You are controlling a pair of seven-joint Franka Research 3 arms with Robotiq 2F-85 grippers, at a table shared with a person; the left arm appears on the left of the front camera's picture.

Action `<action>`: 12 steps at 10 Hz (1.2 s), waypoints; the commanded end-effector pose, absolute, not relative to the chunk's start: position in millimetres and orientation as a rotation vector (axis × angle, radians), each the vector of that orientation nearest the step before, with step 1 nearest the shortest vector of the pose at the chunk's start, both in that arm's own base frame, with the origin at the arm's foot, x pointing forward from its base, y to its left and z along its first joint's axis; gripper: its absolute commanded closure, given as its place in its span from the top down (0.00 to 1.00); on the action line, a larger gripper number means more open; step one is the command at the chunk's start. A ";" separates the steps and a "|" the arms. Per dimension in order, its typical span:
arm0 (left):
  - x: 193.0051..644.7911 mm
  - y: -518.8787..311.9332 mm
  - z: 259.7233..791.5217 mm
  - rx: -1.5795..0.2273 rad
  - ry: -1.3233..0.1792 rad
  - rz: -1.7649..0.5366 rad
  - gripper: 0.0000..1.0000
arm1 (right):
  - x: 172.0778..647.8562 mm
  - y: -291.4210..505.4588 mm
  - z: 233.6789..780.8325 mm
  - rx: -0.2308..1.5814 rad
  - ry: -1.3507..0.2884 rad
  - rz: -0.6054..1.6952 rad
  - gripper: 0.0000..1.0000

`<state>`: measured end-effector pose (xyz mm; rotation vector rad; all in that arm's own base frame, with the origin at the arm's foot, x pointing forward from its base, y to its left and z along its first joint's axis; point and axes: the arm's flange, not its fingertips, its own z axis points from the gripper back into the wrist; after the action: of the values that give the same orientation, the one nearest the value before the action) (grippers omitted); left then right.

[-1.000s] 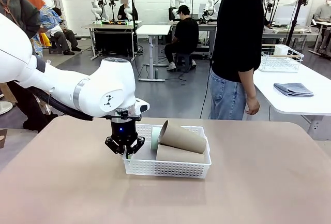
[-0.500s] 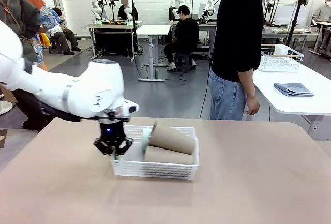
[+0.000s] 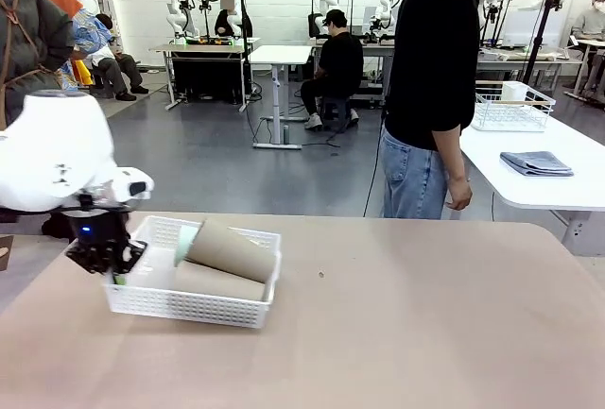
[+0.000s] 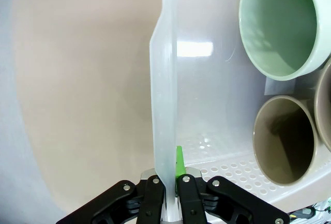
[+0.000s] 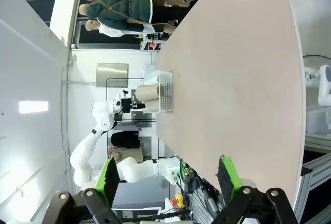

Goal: Clean and organize the cups into the basket.
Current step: Move the Organizing basket back to the left side of the table.

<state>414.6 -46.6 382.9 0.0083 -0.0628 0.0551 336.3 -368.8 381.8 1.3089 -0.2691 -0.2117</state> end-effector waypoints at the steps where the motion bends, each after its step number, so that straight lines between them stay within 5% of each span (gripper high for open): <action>1: 425.1 -4.0 392.3 -0.027 -0.070 0.095 0.04 | 333.9 -361.5 382.5 1.292 -0.271 -0.219 1.00; 12: 467.5 78.9 372.8 -0.046 0.002 0.028 0.04 | 333.9 -361.5 382.5 1.292 -0.271 -0.219 1.00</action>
<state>467.0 78.0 370.9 -0.0432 -0.0026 0.0105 336.3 -368.6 382.0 1.3085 -0.2692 -0.2114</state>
